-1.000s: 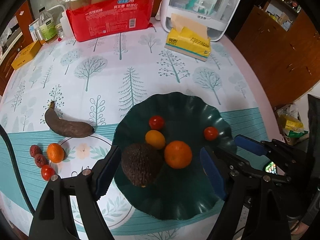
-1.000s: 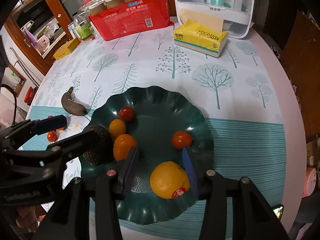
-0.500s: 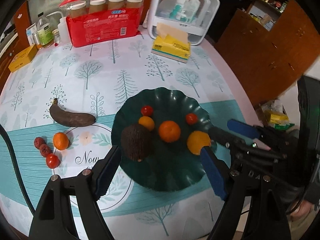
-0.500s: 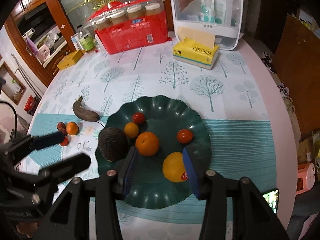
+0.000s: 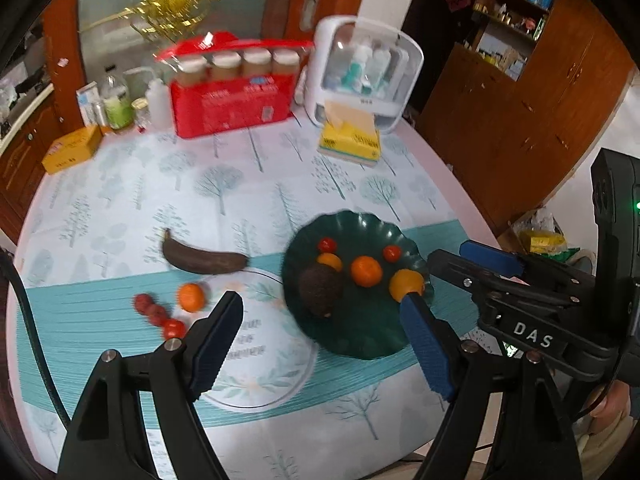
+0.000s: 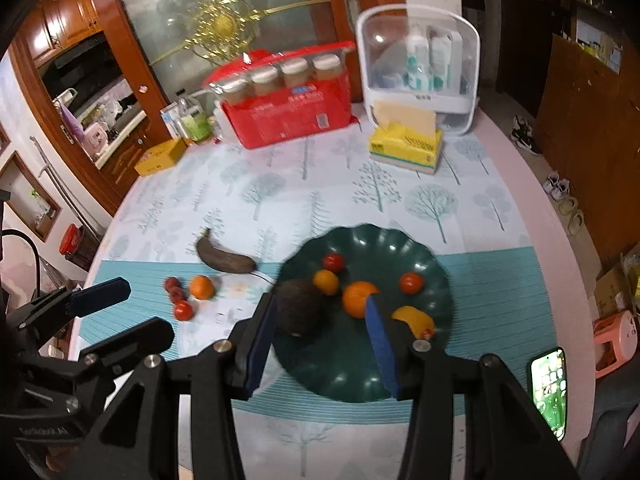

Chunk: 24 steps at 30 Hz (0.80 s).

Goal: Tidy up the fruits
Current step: 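Withdraw both tools from the plate toward the lychees and mandarin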

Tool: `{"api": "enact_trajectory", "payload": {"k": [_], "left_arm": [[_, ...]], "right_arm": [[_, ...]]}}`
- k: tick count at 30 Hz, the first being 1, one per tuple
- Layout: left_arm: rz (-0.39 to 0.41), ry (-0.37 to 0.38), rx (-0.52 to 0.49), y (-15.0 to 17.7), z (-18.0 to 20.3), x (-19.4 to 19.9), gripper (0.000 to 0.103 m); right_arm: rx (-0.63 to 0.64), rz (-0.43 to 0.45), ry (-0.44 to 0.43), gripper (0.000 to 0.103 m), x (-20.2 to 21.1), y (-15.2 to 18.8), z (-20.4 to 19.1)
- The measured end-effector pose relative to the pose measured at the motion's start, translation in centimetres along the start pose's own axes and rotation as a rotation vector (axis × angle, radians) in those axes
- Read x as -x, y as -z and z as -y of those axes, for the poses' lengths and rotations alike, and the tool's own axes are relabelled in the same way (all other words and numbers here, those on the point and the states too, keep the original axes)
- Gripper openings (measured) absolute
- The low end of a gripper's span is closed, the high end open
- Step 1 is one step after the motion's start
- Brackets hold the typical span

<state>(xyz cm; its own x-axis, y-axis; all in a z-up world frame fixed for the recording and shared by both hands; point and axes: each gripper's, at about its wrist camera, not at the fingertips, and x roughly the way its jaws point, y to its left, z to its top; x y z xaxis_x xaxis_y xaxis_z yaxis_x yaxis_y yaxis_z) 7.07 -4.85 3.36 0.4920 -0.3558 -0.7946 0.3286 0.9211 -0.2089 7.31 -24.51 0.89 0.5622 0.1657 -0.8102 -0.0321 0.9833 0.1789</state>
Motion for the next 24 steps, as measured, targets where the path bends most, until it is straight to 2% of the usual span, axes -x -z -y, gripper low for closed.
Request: {"api": "enact_trajectory", "payload": {"k": [8, 13, 18, 24], "left_arm": [[0.11, -0.053, 0.017, -1.3, -6.4, 6.5, 0.08], [0.154, -0.091, 0.043, -2.1, -10.7, 9.0, 0.08], [0.174, -0.142, 0.057, -2.6, -14.9, 9.6, 0.08], [0.124, -0.172, 0.08, -2.2, -19.2, 7.1, 0.08]], "right_arm": [[0.036, 0.089, -0.01, 0.046, 3.6, -2.1, -5.9], [0.064, 0.113, 0.003, 0.046, 3.9, -3.2, -9.5], [0.073, 0.107, 0.007, 0.046, 2.8, -4.0, -12.4], [0.08, 0.068, 0.005, 0.046, -0.8, -4.6, -15.5]]}}
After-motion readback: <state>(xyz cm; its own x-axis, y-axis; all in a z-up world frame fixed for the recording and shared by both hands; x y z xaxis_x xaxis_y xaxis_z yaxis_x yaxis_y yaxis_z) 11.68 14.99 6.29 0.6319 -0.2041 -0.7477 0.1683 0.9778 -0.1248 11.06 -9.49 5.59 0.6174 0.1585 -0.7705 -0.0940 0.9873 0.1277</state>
